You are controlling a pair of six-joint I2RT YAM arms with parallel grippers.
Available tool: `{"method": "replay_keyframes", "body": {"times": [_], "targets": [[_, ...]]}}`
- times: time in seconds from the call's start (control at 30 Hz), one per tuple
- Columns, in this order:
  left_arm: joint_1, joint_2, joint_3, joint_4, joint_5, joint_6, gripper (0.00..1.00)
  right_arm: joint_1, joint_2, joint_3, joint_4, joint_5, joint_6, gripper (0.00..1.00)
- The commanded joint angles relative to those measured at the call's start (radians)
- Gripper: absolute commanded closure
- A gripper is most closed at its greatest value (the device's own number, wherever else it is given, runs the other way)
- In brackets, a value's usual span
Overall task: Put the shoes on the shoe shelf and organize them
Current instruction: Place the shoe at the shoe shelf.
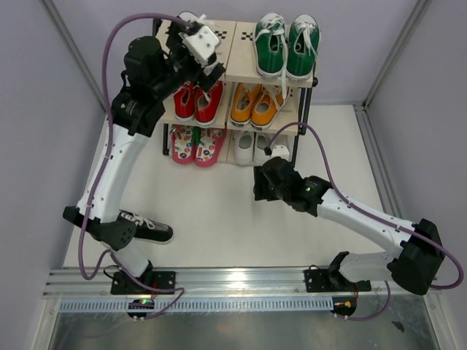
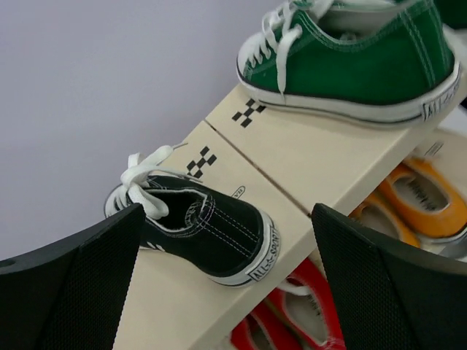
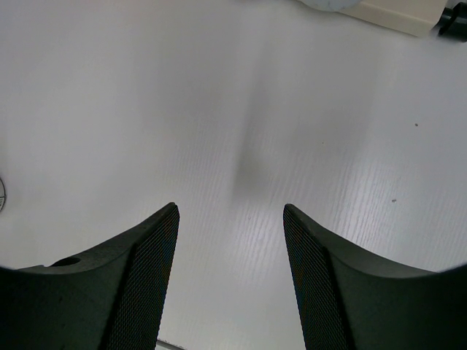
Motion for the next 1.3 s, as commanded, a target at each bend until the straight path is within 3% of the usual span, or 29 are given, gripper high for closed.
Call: {"method": "replay_keyframes", "body": {"times": [0.0, 0.03, 0.13, 0.2, 0.37, 0.7, 1.27], "targets": [[0.005, -0.128, -0.065, 0.261, -0.079, -0.414, 0.01, -0.002, -0.024, -0.006, 0.019, -0.009, 0.021, 0.36], [0.005, -0.137, -0.094, 0.281, -0.131, -0.576, 0.01, -0.002, -0.023, -0.006, 0.025, -0.014, 0.021, 0.36], [0.005, -0.139, -0.088, 0.24, -0.334, -0.833, 0.01, -0.002, -0.018, -0.009, 0.031, -0.025, 0.023, 0.36], [0.005, -0.13, -0.09, 0.207, -0.451, -0.884, 0.01, -0.004, -0.014, -0.011, 0.03, -0.031, 0.021, 0.36], [0.005, -0.09, -0.056, 0.104, -0.471, -1.004, 0.01, -0.002, -0.015, -0.026, 0.033, -0.038, 0.028, 0.36], [0.005, 0.013, 0.07, 0.047, -0.448, -0.949, 0.01, -0.004, -0.035, -0.07, 0.039, -0.029, 0.06, 0.36], [-0.052, 0.128, 0.093, -0.002, -0.534, -0.826, 0.01, -0.004, -0.047, -0.092, 0.033, 0.0, 0.07, 0.36]]}}
